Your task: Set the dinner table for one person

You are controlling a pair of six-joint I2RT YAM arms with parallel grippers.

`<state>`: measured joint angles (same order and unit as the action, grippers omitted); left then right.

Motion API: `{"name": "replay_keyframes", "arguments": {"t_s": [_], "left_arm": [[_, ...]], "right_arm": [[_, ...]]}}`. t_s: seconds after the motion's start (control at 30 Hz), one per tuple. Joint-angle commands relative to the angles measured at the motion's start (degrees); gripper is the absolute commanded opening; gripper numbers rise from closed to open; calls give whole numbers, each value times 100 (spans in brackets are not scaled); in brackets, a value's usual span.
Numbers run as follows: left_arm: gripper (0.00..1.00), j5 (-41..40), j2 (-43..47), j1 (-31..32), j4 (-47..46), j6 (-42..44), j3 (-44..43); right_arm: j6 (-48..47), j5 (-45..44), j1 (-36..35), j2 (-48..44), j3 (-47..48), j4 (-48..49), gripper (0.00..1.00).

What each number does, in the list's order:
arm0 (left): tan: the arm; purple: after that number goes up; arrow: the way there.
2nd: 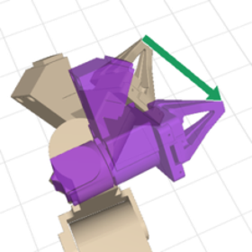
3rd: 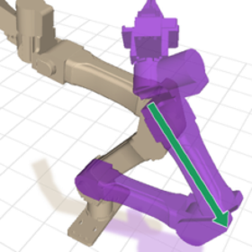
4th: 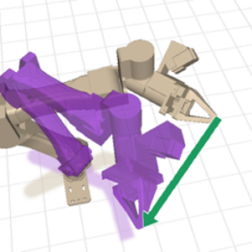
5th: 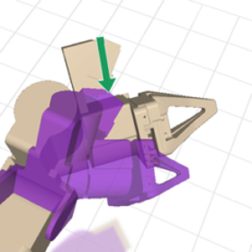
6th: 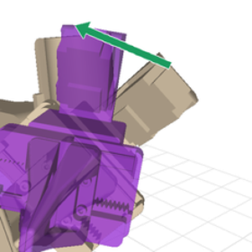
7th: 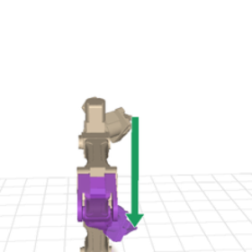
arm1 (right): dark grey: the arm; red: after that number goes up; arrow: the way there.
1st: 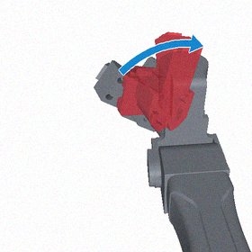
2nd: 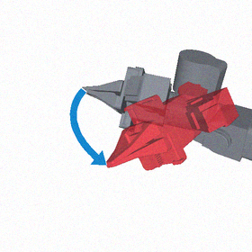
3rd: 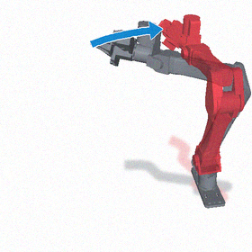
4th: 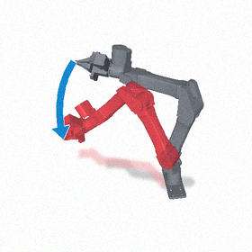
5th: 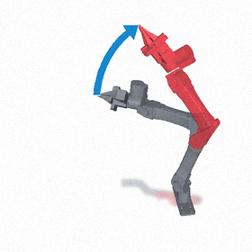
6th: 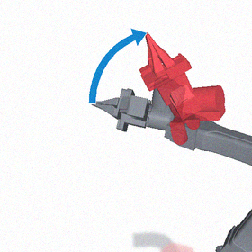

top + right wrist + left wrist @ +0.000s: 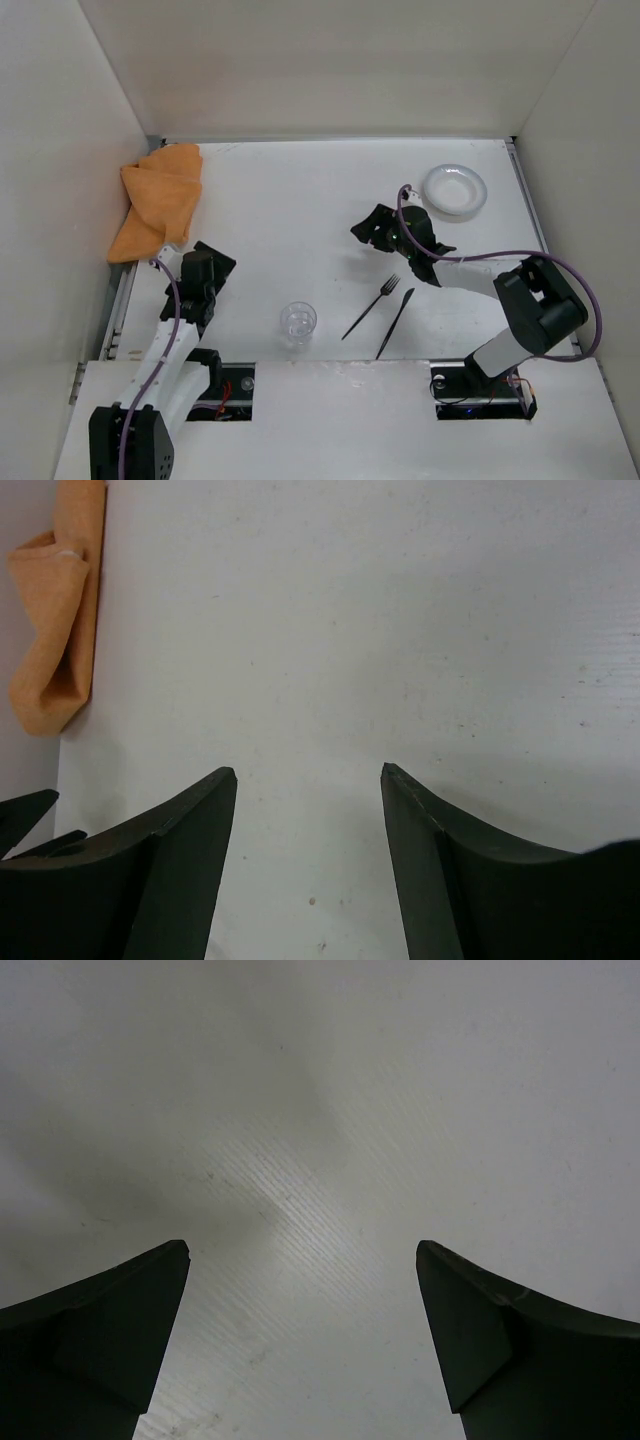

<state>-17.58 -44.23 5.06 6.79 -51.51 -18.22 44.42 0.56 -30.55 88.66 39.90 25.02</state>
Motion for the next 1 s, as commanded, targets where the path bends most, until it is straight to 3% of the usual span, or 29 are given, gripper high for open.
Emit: {"name": "replay_keyframes", "arguments": {"t_s": [0.0, 0.17, 0.23, 0.3, 0.37, 0.4, 0.47, 0.5, 0.53, 0.57, 0.6, 0.63, 0.7, 0.8, 0.87, 0.97], "left_arm": [[100, -34, 72, -80, -230, -96, -6], [100, -218, 73, -18, -643, -79, -190], [100, -446, -68, 8, -740, -62, -322], [100, -675, -243, 17, -819, -53, -463], [100, -711, -349, 17, -1003, -96, -490], [100, -677, -385, 8, -1152, -105, -472], [99, -571, -402, -36, -1486, -114, -376], [82, -519, -368, -71, -1687, -123, -306], [48, -544, -324, -132, -1811, -158, -262], [34, -579, -323, -194, -1847, -219, -261], [29, -614, -358, -325, -1821, -333, -279], [29, -580, -446, -517, -1778, -473, -331], [41, -431, -639, -878, -1795, -798, -384], [64, -62, -938, -1450, -1891, -1369, -411], [76, 158, -1122, -1775, -2049, -1695, -385], [84, 325, -1360, -2118, -2575, -1924, -323]], "right_arm": [[-48, 67, -8, 63, 123, 355, 66], [-57, 67, -8, 63, 132, 355, 66], [-57, 67, -8, 63, 132, 355, 62], [-74, 111, -8, 63, 141, 355, 45], [-74, 199, -8, 72, 176, 320, 22], [-74, 234, -8, 81, 211, 259, 14], [-92, 261, -8, 116, 272, 145, 9], [-109, 261, -26, 134, 299, 118, 9], [-127, 261, -43, 151, 308, 109, 9], [-136, 261, -52, 151, 317, 109, 10], [-136, 269, -52, 160, 317, 109, 11], [-153, 278, -52, 169, 325, 118, 14], [-153, 287, -52, 169, 317, 153, 27], [-162, 296, -52, 169, 308, 188, 45], [-162, 313, -52, 178, 308, 206, 52], [-162, 383, -61, 213, 325, 206, 56]]}}
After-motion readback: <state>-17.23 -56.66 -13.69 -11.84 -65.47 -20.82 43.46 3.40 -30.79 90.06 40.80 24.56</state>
